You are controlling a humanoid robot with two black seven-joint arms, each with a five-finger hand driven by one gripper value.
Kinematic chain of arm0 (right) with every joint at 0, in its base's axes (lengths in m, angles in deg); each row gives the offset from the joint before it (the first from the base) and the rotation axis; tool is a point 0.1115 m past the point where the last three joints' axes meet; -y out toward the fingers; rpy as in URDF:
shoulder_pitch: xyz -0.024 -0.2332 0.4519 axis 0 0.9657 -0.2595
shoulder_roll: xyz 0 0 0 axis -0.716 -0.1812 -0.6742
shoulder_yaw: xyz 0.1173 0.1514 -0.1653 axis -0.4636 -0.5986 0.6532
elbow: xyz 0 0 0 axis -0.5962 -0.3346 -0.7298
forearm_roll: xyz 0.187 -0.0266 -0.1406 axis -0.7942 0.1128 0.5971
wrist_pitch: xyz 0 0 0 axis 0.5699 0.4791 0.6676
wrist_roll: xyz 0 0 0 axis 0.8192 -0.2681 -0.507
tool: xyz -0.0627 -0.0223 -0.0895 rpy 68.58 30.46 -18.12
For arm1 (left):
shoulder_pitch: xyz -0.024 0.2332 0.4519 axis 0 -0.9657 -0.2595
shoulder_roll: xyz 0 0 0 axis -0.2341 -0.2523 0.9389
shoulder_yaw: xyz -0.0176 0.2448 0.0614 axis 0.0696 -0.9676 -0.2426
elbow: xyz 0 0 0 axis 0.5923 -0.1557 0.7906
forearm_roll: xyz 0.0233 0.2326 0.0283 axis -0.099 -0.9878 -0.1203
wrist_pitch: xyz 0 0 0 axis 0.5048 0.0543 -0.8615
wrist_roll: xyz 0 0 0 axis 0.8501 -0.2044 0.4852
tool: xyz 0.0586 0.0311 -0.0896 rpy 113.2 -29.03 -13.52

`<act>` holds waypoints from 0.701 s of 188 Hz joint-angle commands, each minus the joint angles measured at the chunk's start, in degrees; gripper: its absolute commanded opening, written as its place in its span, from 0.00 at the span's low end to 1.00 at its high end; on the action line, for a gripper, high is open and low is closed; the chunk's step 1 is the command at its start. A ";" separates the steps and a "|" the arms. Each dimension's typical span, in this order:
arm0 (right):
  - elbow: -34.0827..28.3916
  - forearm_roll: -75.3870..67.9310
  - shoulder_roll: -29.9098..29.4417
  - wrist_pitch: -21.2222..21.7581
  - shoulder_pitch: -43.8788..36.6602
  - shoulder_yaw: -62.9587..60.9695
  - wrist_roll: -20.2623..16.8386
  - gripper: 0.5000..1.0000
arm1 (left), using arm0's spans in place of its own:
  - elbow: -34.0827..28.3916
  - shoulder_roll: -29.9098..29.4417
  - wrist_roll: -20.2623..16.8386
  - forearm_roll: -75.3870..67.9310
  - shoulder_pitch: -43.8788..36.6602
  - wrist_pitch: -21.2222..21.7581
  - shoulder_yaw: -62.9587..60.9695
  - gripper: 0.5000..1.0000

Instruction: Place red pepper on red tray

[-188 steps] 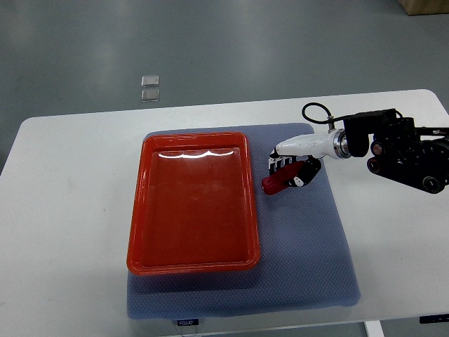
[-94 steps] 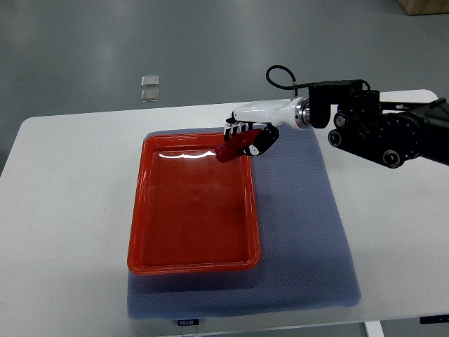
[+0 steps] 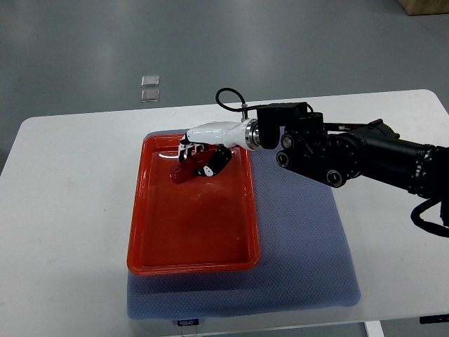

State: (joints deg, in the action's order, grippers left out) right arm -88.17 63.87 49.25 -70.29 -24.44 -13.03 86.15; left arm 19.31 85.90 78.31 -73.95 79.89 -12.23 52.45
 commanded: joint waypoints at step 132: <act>0.90 -1.39 0.54 -2.19 0.86 -1.05 0.00 0.80 | 0.00 0.00 0.00 0.00 0.00 -0.05 0.00 1.00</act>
State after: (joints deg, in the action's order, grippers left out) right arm -87.26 63.69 49.23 -72.42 -23.37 -13.18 86.05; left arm 19.31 85.90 78.31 -73.97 79.89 -12.23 52.46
